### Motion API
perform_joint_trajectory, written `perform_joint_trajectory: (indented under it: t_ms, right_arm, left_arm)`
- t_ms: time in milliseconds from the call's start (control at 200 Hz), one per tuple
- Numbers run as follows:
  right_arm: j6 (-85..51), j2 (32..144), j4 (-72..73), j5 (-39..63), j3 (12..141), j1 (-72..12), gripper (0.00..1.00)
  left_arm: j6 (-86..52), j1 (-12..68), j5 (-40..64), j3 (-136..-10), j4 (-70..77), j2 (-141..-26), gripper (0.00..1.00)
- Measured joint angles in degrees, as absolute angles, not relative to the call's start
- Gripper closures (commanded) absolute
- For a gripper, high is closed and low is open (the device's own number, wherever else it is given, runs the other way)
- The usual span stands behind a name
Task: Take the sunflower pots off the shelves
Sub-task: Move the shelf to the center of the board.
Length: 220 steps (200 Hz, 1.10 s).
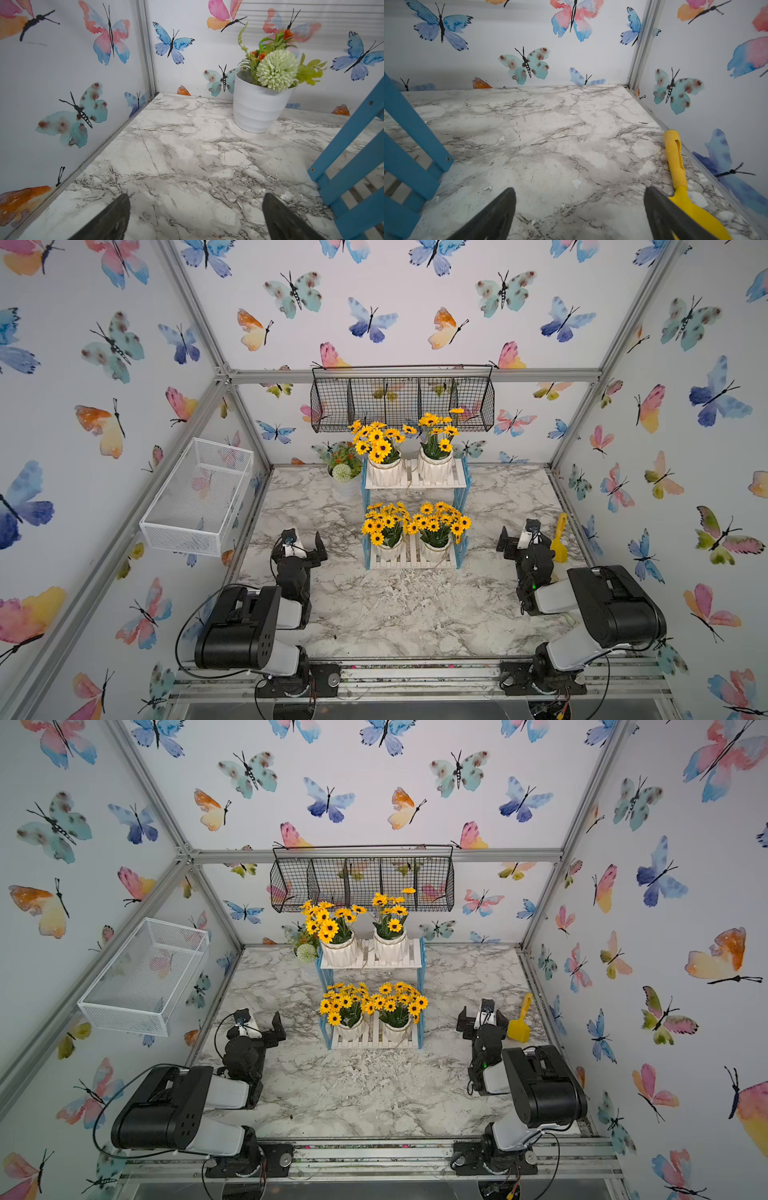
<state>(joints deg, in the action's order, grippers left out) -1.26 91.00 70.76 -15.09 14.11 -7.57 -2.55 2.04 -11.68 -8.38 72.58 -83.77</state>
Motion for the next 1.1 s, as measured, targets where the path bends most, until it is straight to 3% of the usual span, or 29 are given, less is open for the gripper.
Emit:
perform_joint_trajectory:
  t_ms: [986,1101]
  right_arm:
    - [-1.2,90.8,70.7,-14.9,14.1,-7.6,0.02]
    - [-1.5,85.0,56.2,-15.7,19.6,-7.6,0.02]
  left_arm:
    - [-2.5,2.0,-11.7,-8.4,72.6,-83.8,0.02]
    - [-2.7,2.0,-11.8,-8.6,70.8,-82.3,0.02]
